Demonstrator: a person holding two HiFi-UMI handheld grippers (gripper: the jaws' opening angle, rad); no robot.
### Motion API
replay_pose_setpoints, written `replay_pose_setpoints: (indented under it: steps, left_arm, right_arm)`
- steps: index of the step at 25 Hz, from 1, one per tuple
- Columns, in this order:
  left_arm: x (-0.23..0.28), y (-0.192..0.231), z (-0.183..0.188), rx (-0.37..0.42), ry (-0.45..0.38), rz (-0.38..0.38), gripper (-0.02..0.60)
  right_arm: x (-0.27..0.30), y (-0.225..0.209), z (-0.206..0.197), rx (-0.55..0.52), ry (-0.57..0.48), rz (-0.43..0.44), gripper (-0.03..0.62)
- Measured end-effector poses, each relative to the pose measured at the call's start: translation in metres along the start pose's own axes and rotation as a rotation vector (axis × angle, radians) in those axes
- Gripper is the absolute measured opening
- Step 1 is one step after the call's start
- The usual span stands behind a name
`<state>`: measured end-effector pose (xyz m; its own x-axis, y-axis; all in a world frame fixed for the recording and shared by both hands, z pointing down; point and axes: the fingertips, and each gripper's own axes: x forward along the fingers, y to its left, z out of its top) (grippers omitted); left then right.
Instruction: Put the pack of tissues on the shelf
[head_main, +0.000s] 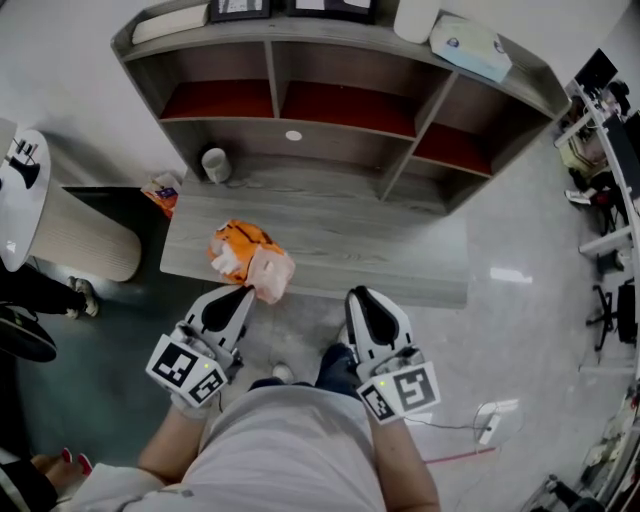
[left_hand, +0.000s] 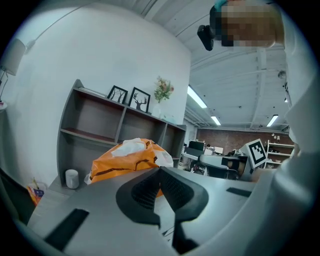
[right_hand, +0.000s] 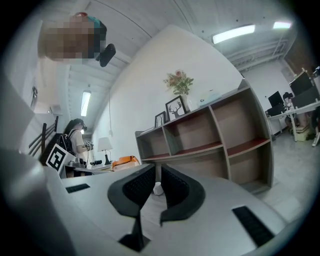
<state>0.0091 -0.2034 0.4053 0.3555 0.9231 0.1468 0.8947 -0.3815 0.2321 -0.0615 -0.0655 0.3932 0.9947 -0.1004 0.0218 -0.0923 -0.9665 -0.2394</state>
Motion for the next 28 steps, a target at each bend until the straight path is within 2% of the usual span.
replay_pose_setpoints:
  steps: [17, 24, 28]
  left_arm:
    - [0.157, -0.023, 0.025, 0.031, 0.029, 0.088, 0.017]
    - [0.199, -0.029, 0.039, 0.055, 0.017, 0.133, 0.017]
    - [0.22, -0.028, 0.049, 0.078, 0.018, 0.134, 0.017]
  right_arm:
    - [0.038, -0.141, 0.043, 0.044, 0.013, 0.118, 0.044]
    - [0.037, -0.18, 0.057, 0.056, 0.0, 0.149, 0.044]
    - [0.035, -0.194, 0.06, 0.072, -0.004, 0.142, 0.044]
